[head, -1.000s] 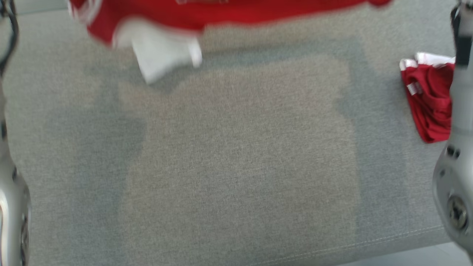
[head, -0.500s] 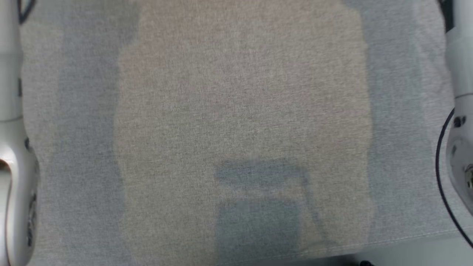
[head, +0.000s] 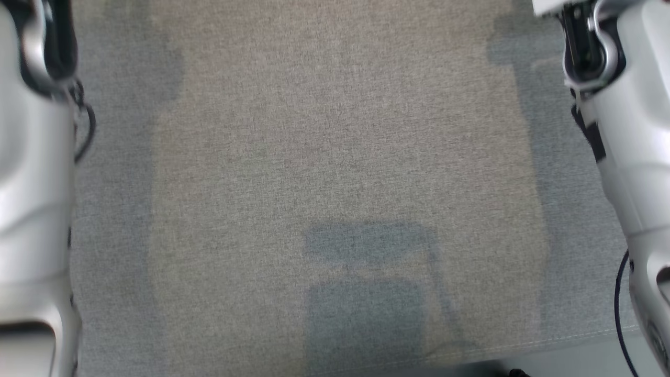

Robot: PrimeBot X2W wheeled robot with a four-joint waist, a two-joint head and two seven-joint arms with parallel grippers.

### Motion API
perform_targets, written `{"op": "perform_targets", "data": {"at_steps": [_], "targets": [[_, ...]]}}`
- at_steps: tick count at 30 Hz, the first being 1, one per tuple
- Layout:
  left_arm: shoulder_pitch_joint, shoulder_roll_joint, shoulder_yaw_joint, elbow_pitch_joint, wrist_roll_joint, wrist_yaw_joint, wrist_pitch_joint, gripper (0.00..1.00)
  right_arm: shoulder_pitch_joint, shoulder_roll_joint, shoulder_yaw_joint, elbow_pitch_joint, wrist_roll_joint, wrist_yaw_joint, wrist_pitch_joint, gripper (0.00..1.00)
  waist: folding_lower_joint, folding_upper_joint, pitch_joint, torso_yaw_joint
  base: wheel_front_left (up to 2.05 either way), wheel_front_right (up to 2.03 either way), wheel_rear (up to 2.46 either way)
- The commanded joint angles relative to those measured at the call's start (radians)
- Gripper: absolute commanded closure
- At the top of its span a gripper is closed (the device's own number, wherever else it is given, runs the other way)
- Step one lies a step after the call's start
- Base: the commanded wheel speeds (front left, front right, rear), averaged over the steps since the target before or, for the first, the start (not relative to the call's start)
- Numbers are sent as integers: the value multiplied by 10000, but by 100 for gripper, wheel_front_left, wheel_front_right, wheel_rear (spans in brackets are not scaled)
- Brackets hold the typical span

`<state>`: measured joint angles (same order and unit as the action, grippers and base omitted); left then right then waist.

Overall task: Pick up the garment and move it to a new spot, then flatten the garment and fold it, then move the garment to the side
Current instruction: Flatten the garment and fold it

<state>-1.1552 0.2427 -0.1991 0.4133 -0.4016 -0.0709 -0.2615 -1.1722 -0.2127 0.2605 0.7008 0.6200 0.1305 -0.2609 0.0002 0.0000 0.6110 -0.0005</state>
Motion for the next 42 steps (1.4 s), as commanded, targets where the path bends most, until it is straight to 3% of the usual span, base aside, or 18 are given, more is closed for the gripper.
{"op": "perform_targets", "data": {"at_steps": [1, 9, 17, 29, 37, 42], "targets": [[812, 187, 82, -419, -97, -40, -36, 100, 687, -146, -96, -462, 149, 4, -45, 100, -2, 0, -471, -61, 0, 0, 0], [5015, 36, 562, -2396, -567, 383, -36, 100, 3771, 38, -719, -1993, 162, 2, -50, 100, -2, 0, -1440, 99, 0, 0, 0], [9028, -1205, 1394, -3857, -856, 797, -39, 100, 6225, 517, -1547, -2974, -228, 2, -52, 100, -2, 0, -2520, 337, 0, 0, 0], [11977, -1838, 1520, -3585, -603, 815, -40, 100, 9230, 1120, -2555, -3933, -785, 2, -52, 100, -2, 0, -4159, 840, 0, 0, 0], [12850, -1895, 1799, -4109, -327, 820, -40, 100, 10852, 1389, -2515, -4770, -1226, 1, -53, 100, -2, 0, -5225, 544, 0, 0, 0], [13373, -1908, 1496, -4670, -182, 850, -38, 100, 11609, 1493, -2344, -5027, -1337, 2, -53, 100, -2, 0, -5929, 342, 0, 0, 0]]}}
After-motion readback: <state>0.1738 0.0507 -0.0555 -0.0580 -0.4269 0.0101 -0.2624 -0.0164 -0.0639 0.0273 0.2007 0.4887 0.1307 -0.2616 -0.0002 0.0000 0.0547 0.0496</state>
